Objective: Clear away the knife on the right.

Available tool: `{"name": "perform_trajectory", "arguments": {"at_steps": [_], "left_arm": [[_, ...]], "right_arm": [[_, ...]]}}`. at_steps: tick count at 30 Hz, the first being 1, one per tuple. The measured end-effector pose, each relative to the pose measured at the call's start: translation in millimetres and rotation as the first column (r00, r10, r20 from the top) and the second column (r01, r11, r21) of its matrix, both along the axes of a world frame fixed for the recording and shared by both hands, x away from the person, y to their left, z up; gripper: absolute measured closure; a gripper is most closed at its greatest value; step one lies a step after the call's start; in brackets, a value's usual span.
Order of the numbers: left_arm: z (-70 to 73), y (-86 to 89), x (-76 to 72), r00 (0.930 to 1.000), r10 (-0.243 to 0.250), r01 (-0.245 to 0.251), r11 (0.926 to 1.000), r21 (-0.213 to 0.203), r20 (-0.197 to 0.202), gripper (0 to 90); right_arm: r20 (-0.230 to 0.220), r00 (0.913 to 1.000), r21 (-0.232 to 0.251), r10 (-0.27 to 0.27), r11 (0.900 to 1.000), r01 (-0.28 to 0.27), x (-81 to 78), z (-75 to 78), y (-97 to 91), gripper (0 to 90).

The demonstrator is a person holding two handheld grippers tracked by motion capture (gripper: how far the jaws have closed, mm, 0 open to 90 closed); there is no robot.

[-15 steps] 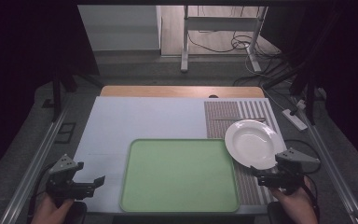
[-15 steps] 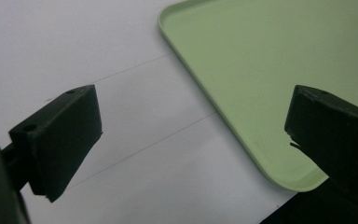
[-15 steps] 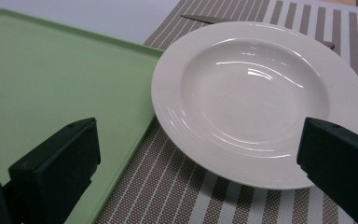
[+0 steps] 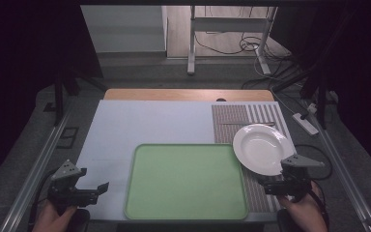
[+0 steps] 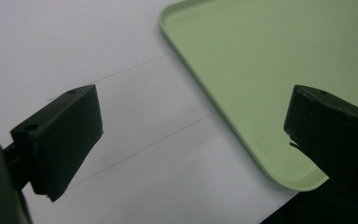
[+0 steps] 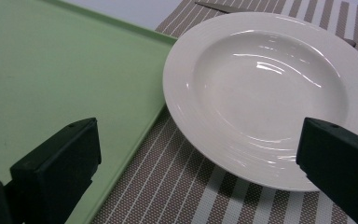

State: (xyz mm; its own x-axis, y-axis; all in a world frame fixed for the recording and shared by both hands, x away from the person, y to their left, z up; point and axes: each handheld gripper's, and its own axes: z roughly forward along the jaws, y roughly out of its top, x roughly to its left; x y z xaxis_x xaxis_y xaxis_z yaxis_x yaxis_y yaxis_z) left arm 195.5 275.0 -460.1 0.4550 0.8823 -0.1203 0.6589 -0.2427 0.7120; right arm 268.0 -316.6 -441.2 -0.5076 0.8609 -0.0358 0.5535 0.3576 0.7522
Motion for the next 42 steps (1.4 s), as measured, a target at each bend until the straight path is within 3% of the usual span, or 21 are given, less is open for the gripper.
{"name": "perform_trajectory", "arguments": {"at_steps": [8, 12, 19, 27, 34, 42], "left_arm": [[0.0, -0.2, 0.0, 1.0, -0.002, 0.002, 1.0, 0.003, -0.001, 4.5], [0.0, -0.4, 0.1, 1.0, -0.002, 0.002, 1.0, 0.004, 0.0, 4.5], [0.0, -1.5, 0.1, 1.0, -0.003, 0.003, 0.9999, 0.015, -0.001, 4.5], [-0.1, -2.0, 0.4, 1.0, -0.002, 0.002, 0.9998, 0.018, -0.002, 4.5], [-0.1, -2.5, 0.3, 1.0, -0.002, 0.002, 0.9998, 0.022, -0.003, 4.5], [-0.1, -2.5, 0.5, 1.0, -0.002, 0.002, 0.9997, 0.023, -0.004, 4.5]], "right_arm": [[-0.007, 1.0, 0.021, -0.006, 0.9998, 0.007, 0.8, 0.3, -2.2, 0.8], [-0.032, 0.9995, 0.036, 0.002, 0.9993, -0.001, 3.3, 0.0, -3.3, 0.8], [-0.033, 0.9995, 0.002, 0.0, 1.0, 0.0, 3.6, 0.4, 0.7, 0.7], [-0.035, 0.9994, 0.043, 0.004, 0.9991, -0.002, 8.8, 5.4, 4.5, 0.8], [-0.04, 0.9989, 0.06, 0.024, 0.998, -0.021, 12.5, 7.2, 9.1, 0.8], [-0.06, 0.9968, 0.048, 0.052, 0.9976, -0.049, 18.7, 7.6, 14.7, 0.7]]}}
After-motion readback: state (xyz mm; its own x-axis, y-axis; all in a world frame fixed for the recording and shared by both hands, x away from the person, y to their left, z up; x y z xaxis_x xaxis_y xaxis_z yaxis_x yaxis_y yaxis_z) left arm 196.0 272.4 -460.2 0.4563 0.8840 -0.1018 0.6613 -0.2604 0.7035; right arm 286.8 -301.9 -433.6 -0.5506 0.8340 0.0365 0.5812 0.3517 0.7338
